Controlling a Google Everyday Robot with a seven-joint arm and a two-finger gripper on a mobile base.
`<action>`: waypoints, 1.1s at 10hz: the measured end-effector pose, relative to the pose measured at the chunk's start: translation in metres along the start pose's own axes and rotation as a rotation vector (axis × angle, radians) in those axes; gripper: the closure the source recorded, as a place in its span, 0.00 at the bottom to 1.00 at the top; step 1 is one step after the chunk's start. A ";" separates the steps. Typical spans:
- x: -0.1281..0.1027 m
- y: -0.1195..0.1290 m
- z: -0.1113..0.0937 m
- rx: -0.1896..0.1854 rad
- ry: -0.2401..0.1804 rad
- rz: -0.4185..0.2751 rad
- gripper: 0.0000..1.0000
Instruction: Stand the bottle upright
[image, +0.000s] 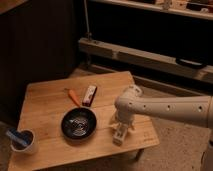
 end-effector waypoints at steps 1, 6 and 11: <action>0.008 0.001 0.005 0.010 -0.010 0.016 0.24; 0.027 -0.009 0.031 0.050 -0.036 0.025 0.24; 0.026 0.003 0.021 0.045 -0.015 0.034 0.53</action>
